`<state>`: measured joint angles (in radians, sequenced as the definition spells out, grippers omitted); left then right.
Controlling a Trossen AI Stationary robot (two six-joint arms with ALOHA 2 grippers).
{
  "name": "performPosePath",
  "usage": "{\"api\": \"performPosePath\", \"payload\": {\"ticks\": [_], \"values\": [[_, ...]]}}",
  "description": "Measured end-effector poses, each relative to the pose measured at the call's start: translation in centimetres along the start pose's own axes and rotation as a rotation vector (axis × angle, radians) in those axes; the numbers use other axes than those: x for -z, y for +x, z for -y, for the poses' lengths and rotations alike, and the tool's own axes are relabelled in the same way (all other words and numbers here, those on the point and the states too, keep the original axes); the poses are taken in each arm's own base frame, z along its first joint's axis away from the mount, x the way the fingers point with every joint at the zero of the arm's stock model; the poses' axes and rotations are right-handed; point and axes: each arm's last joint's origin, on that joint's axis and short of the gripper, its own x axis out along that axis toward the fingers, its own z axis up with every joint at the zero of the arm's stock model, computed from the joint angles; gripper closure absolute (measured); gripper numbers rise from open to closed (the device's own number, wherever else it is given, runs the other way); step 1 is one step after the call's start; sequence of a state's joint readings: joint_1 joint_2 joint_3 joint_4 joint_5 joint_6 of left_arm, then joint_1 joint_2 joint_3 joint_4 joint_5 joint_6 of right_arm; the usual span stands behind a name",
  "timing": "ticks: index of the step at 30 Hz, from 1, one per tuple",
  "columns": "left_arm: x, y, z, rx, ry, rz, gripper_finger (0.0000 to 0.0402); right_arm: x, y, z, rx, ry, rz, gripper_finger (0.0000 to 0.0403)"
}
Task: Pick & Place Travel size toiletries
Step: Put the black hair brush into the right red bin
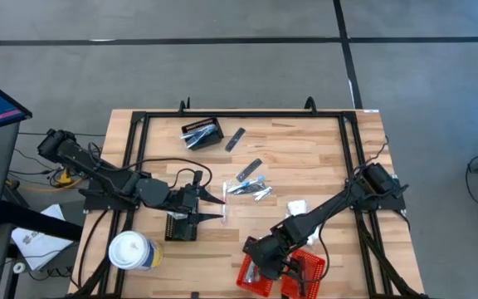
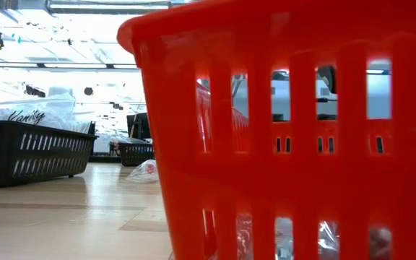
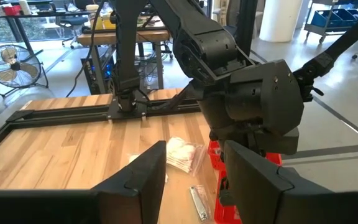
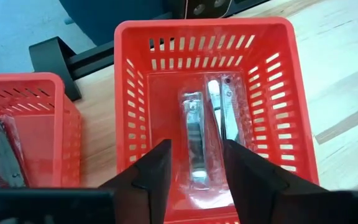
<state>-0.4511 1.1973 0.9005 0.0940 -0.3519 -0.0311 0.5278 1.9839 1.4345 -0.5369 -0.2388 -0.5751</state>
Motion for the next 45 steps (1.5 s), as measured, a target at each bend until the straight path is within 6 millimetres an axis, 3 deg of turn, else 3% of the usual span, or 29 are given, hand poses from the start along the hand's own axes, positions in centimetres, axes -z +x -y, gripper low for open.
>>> {"api": "performPosePath", "payload": {"ticks": [4,10,15,20,26,32,38,41,45], "values": [[0.0,0.0,0.0,0.0,0.007,0.001,0.025,-0.2,-0.5,0.0,0.006,0.001,0.007,0.0268],[0.0,0.0,0.0,0.0,0.025,0.005,0.0249,-1.4,-3.1,0.3,0.041,0.067,0.056,0.028],[-0.1,0.1,-0.1,-0.006,0.041,0.005,0.0254,-3.1,-6.6,0.4,0.101,0.049,0.136,0.0289],[-0.1,0.2,-0.8,-0.028,0.052,0.004,0.0257,-4.7,-11.2,1.0,0.288,0.039,0.232,0.03],[0.1,0.8,-2.7,-0.103,0.058,-0.017,0.0257,-5.0,-15.9,2.7,0.465,0.1,0.411,0.0313],[2.3,1.4,-6.1,-0.225,0.093,-0.075,0.0257,-1.1,-21.5,5.3,0.589,0.383,0.534,0.0316],[5.8,1.6,-9.1,-0.291,0.086,-0.084,0.0257,4.7,-25.8,4.8,0.81,0.471,0.805,0.0315],[7.1,1.4,-10.4,-0.275,0.062,-0.025,0.0257,8.2,-26.4,4.0,0.937,0.476,0.941,0.0315],[9.4,2.1,-12.2,-0.27,-0.024,0.02,0.0259,12.9,-26.0,3.7,1.045,0.561,0.991,0.0315]]}}
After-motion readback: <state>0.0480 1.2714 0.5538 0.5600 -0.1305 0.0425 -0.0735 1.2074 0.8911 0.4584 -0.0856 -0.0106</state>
